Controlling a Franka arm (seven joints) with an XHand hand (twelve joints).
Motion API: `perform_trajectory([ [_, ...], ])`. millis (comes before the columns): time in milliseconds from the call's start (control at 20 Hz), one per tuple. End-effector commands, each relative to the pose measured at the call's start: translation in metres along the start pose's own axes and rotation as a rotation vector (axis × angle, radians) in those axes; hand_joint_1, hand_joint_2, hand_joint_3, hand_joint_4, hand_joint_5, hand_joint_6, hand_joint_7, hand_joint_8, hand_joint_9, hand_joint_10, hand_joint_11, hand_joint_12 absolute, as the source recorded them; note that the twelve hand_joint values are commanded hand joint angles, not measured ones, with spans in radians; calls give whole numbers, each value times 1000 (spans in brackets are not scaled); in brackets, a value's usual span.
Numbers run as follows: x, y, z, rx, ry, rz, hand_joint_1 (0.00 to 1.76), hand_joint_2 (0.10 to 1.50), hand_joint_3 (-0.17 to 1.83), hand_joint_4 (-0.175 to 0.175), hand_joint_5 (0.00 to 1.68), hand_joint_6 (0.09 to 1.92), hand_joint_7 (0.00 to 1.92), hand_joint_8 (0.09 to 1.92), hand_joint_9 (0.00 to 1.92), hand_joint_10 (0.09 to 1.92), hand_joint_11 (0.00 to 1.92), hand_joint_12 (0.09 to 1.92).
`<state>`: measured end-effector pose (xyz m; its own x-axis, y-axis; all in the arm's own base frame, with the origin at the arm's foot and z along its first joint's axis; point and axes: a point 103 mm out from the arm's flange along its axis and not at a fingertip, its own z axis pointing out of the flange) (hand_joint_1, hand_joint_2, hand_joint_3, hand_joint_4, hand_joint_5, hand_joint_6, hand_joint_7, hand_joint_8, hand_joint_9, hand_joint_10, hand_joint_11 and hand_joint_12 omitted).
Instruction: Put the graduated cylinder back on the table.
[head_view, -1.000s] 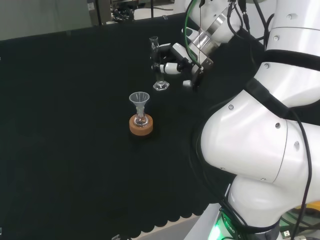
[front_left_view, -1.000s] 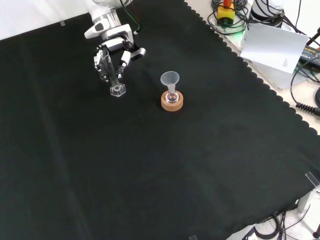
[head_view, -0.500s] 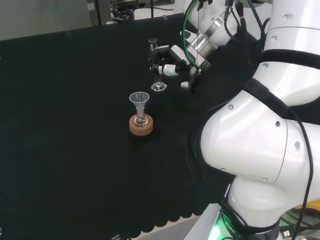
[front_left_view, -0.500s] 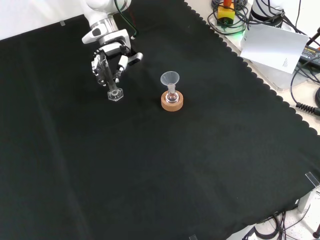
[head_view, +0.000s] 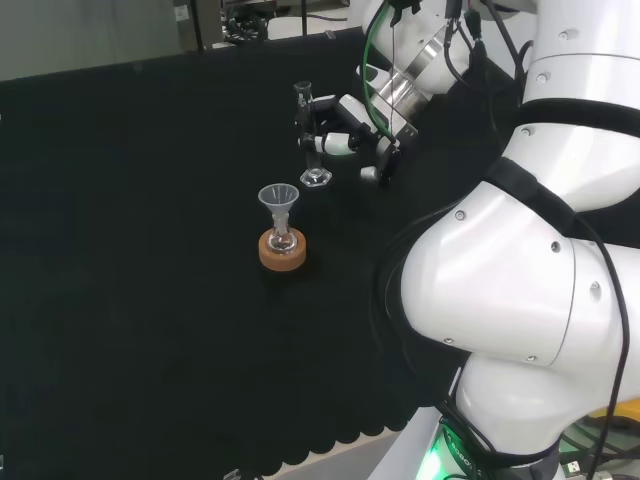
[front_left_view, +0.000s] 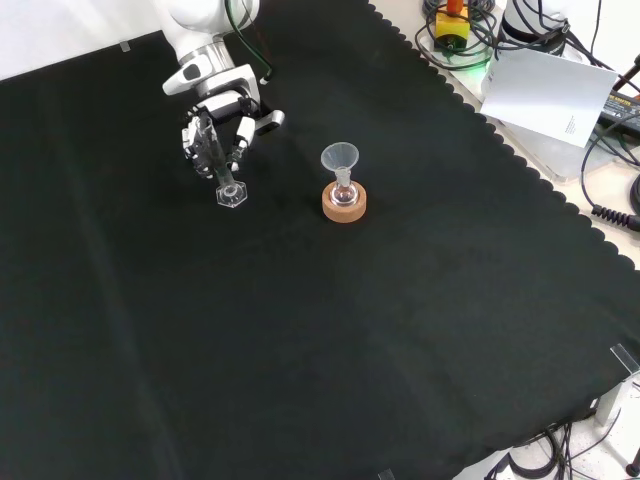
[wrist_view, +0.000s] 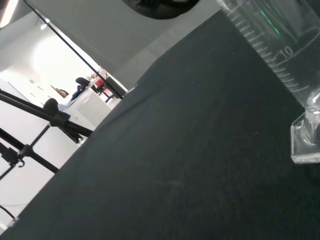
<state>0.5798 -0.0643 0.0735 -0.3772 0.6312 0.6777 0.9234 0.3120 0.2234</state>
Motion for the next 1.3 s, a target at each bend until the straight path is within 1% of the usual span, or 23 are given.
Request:
perform_trajectory([
  [50, 2, -11, 11, 32, -68, 1, 1118, 1097, 4, -39, 1016, 950, 1010, 546, 1326, 87, 956, 978],
  [100, 2, -12, 11, 36, -63, 5, 1105, 1103, 5, -24, 1000, 972, 966, 541, 1298, 87, 902, 1021],
  [200, 1, -15, 10, 34, -64, 13, 1070, 1106, 2, 53, 990, 984, 893, 566, 1246, 87, 818, 1091],
  [250, 0, -16, 10, 34, -62, 18, 1058, 1105, 1, 85, 989, 983, 874, 577, 1231, 87, 793, 1111],
  [350, 0, -18, 10, 33, -61, 28, 1038, 1102, -1, 136, 990, 979, 853, 594, 1214, 87, 760, 1138],
  [450, -1, -19, 8, 33, -59, 39, 1005, 1064, -30, 59, 949, 768, 841, 594, 1197, 87, 731, 1153],
  [500, -1, -19, 7, 31, -60, 44, 991, 1055, -47, 33, 947, 681, 837, 591, 1190, 87, 717, 1160],
  [550, -2, -20, 4, 26, -56, 47, 980, 1051, -59, 18, 946, 628, 834, 588, 1185, 87, 708, 1164],
  [650, -3, -19, 1, 27, -48, 54, 968, 1046, -72, 7, 945, 582, 830, 583, 1177, 87, 697, 1167],
  [800, -3, -18, -2, 37, -43, 66, 956, 1042, -82, 0, 929, 561, 818, 578, 1162, 87, 683, 1171],
  [900, -3, -16, -3, 55, -36, 71, 939, 1044, -117, -10, 877, 566, 785, 581, 1134, 87, 645, 1199],
  [1000, -2, -13, -3, 76, -31, 73, 915, 1042, -159, -30, 750, 595, 722, 600, 1092, 87, 591, 1233],
  [1050, -2, -12, -3, 83, -29, 73, 901, 1033, -167, -42, 652, 591, 677, 610, 1063, 87, 554, 1249],
  [1100, -2, -11, -3, 92, -29, 72, 886, 1020, -172, -52, 558, 572, 631, 622, 1033, 87, 519, 1264],
  [1200, -2, -9, -4, 105, -29, 76, 862, 998, -175, -64, 439, 516, 536, 641, 966, 87, 457, 1284],
  [1300, -2, -9, -7, 101, -28, 77, 834, 975, -175, -70, 369, 424, 405, 661, 872, 87, 372, 1318],
])
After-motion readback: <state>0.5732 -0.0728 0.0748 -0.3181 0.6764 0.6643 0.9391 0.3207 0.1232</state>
